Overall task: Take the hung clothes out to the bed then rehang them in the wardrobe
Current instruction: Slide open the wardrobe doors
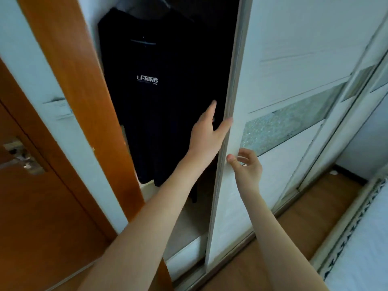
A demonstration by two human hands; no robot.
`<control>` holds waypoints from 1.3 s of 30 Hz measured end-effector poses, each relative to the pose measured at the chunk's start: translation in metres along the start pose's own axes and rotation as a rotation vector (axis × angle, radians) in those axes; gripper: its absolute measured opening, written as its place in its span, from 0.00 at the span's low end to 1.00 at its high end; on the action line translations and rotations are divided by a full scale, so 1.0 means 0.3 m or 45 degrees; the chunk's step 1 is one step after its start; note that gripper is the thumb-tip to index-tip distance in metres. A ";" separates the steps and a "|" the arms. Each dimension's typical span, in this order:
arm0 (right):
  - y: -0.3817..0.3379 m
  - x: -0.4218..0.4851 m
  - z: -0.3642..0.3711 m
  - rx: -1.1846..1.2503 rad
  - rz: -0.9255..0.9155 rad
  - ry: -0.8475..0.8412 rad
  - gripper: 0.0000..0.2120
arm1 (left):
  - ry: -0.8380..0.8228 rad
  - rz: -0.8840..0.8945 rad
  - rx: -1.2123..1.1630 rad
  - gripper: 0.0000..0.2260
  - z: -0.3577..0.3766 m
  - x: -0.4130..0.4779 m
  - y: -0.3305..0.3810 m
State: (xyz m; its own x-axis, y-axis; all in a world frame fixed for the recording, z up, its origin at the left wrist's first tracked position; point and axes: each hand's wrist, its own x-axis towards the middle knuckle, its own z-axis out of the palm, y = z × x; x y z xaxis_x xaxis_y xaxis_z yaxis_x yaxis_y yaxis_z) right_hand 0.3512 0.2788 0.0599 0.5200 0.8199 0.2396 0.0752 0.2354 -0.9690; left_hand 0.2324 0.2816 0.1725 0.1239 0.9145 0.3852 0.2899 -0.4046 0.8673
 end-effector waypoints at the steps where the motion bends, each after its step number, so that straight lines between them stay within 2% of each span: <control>1: 0.005 0.019 -0.010 0.000 0.005 0.005 0.14 | -0.049 -0.012 -0.071 0.21 0.033 0.055 -0.016; 3: 0.021 0.063 -0.034 -0.003 0.013 0.010 0.16 | -0.104 0.006 -0.177 0.14 0.086 0.112 -0.042; 8: 0.068 0.223 -0.109 -0.008 -0.003 0.014 0.16 | -0.184 0.076 -0.277 0.08 0.207 0.242 -0.063; 14: 0.155 0.466 -0.237 0.066 -0.008 0.047 0.11 | -0.233 0.084 -0.339 0.13 0.442 0.417 -0.051; 19: 0.204 0.690 -0.365 0.077 0.005 0.004 0.10 | -0.160 0.086 -0.215 0.12 0.645 0.570 -0.050; 29: 0.261 1.023 -0.553 0.066 0.023 0.028 0.10 | 0.087 0.085 -0.286 0.10 1.003 0.785 -0.020; 35: 0.264 1.158 -0.627 0.132 0.051 0.070 0.08 | 0.045 0.053 -0.365 0.09 1.155 0.886 0.012; 39: 0.279 1.208 -0.651 0.102 0.046 0.017 0.09 | 0.095 0.037 -0.405 0.09 1.201 0.912 -0.012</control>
State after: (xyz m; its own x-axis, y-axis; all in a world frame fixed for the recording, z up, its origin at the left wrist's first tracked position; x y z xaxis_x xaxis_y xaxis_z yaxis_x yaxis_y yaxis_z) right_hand 0.7120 0.4938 0.0539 0.5328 0.8215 0.2033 -0.0116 0.2473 -0.9689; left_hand 0.6070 0.5347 0.1612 0.0549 0.9043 0.4233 -0.0253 -0.4226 0.9060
